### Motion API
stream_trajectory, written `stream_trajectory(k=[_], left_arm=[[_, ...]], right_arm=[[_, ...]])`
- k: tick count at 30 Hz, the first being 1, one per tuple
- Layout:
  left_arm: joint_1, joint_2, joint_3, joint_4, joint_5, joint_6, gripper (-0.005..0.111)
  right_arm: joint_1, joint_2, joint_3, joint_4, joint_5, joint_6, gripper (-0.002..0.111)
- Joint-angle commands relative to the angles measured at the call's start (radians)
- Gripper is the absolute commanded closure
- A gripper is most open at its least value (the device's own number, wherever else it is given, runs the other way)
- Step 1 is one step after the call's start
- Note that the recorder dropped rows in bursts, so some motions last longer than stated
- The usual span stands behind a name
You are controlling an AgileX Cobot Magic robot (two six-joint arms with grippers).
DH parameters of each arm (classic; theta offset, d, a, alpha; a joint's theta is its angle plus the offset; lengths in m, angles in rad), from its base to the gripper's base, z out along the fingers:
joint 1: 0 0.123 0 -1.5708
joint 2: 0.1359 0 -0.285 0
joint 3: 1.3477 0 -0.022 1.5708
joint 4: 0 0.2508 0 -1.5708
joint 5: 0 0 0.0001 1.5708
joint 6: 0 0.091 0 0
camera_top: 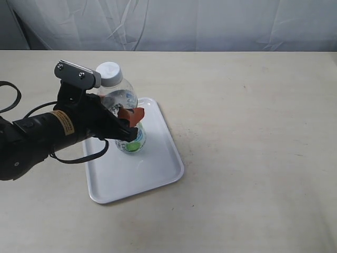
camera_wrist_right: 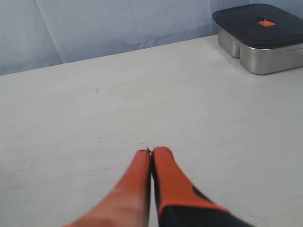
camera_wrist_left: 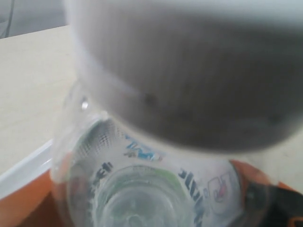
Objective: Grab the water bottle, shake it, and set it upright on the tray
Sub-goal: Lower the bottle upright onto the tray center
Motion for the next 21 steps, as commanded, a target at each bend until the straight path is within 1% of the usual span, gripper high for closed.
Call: stream_trajectory(k=[1,4,9,13,21], left_arm=[[-0.004,-0.005,0.001,0.008,0.022,-0.014,0.079],[-0.004,-0.005,0.001,0.008,0.022,-0.030,0.067],[-0.004,-0.005,0.001,0.011,0.022,-0.056,0.054],[-0.004,-0.005,-0.001,0.020,0.023,-0.057,0.047],[-0.004,-0.005,-0.001,0.048,0.022,-0.061,0.039]], right_arm=[[-0.005,-0.005,0.001,0.000,-0.006,-0.004,0.104],[-0.005,-0.005,0.001,0.000,-0.006,-0.004,0.104],[-0.005,-0.005,0.001,0.000,-0.006,-0.004,0.104],[-0.005,-0.005,0.001,0.000,-0.006,-0.004,0.104],[-0.005,-0.005,0.001,0.000,-0.006,-0.004,0.104]])
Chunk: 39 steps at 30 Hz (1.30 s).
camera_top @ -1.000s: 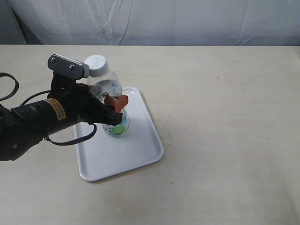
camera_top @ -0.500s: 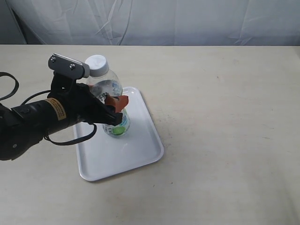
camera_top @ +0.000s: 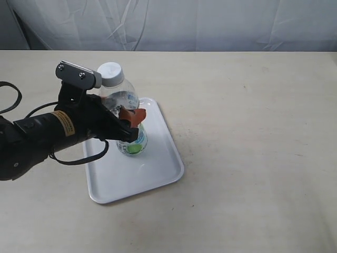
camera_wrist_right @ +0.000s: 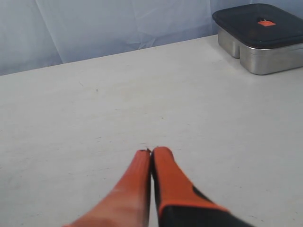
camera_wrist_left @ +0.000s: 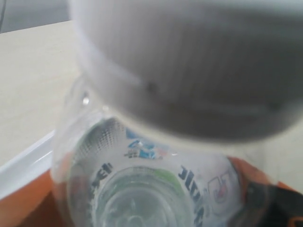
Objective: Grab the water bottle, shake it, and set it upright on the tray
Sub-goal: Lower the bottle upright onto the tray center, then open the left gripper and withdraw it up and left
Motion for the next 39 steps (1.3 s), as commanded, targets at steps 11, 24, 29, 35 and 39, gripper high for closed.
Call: stream_trajectory(k=[11,24,29,35,39], left_arm=[[-0.004,-0.005,-0.001,0.013,0.016,-0.021,0.036],[-0.004,-0.018,-0.001,0.082,-0.011,-0.036,0.001],[-0.004,-0.044,-0.001,0.082,-0.024,-0.036,0.001],[-0.001,-0.078,-0.001,0.063,-0.025,0.002,0.001],[-0.001,-0.088,-0.001,0.054,-0.025,0.002,0.001]], right_arm=[[-0.005,-0.005,0.001,0.000,-0.006,-0.004,0.104],[-0.005,-0.005,0.001,0.000,-0.006,-0.004,0.104],[-0.005,-0.005,0.001,0.000,-0.006,-0.004,0.104],[-0.005,-0.005,0.001,0.000,-0.006,-0.004,0.104],[-0.005,-0.005,0.001,0.000,-0.006,-0.004,0.104]])
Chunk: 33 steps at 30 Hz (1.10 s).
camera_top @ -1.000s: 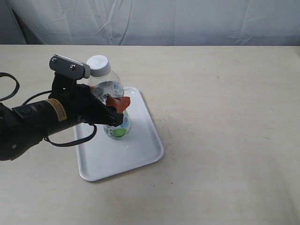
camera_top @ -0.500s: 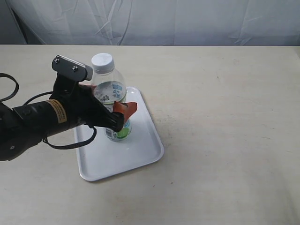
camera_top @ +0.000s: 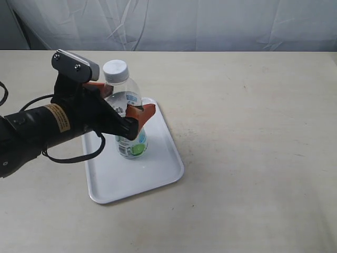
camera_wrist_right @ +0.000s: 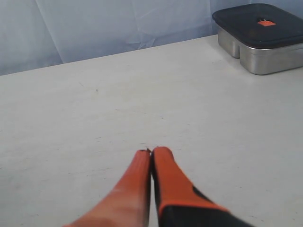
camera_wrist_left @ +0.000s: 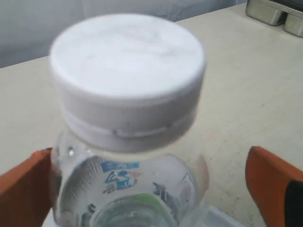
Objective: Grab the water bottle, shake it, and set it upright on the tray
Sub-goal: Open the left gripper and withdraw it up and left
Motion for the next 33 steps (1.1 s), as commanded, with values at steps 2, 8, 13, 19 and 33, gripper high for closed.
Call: stream_trajectory(k=[2,8,13,19,33], left_arm=[[-0.001,-0.019,-0.001,-0.018,-0.016,0.008,0.001],[-0.001,-0.070,-0.001,-0.028,-0.034,0.041,0.001],[-0.001,-0.135,-0.001,-0.047,-0.025,0.080,0.001],[-0.001,-0.235,-0.001,-0.051,-0.018,0.134,0.006],[-0.001,-0.569,-0.010,-0.050,0.442,0.159,0.087]], right_arm=[[-0.005,-0.005,0.001,0.000,-0.006,-0.004,0.104],[-0.005,-0.005,0.001,0.000,-0.006,-0.004,0.104],[-0.005,-0.005,0.001,0.000,-0.006,-0.004,0.104],[-0.005,-0.005,0.001,0.000,-0.006,-0.004,0.104],[-0.005,-0.005,0.001,0.000,-0.006,-0.004,0.104]])
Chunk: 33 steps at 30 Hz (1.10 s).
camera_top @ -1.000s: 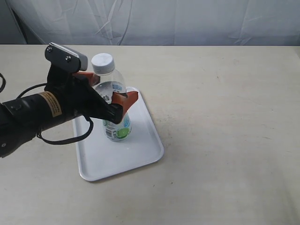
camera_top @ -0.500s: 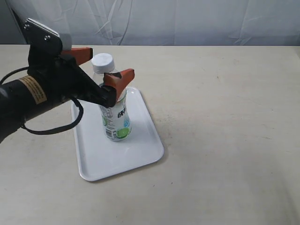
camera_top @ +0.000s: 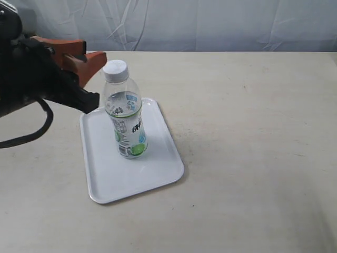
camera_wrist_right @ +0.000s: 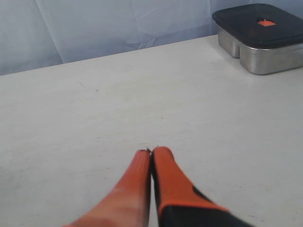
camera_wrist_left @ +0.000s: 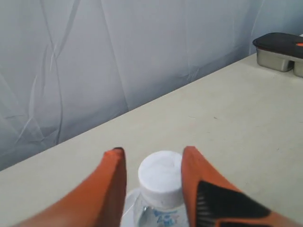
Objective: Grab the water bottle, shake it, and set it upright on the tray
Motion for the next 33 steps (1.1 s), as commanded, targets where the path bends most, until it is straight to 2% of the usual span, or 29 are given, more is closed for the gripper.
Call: stream_trajectory(k=[1,4,16,21,26,29,33], left_arm=[[-0.001,-0.123,-0.003,-0.005,0.144,0.011,0.094],[-0.001,-0.202,-0.003,0.007,0.235,0.084,0.107],[-0.001,-0.468,-0.003,0.120,0.424,0.138,0.107],[-0.001,-0.517,-0.003,0.116,0.545,0.071,0.107],[-0.001,-0.569,0.011,0.165,0.640,-0.066,0.107],[0.058,-0.618,0.047,0.122,0.679,-0.087,0.107],[0.226,-0.704,0.129,0.047,0.630,-0.083,0.107]], right_arm=[[-0.005,-0.005,0.001,0.000,-0.006,-0.004,0.104],[-0.005,-0.005,0.001,0.000,-0.006,-0.004,0.104],[-0.005,-0.005,0.001,0.000,-0.006,-0.004,0.104],[-0.005,-0.005,0.001,0.000,-0.006,-0.004,0.104],[-0.005,-0.005,0.001,0.000,-0.006,-0.004,0.104],[-0.005,-0.005,0.001,0.000,-0.006,-0.004,0.104],[-0.005,-0.005,0.001,0.000,-0.006,-0.004,0.104]])
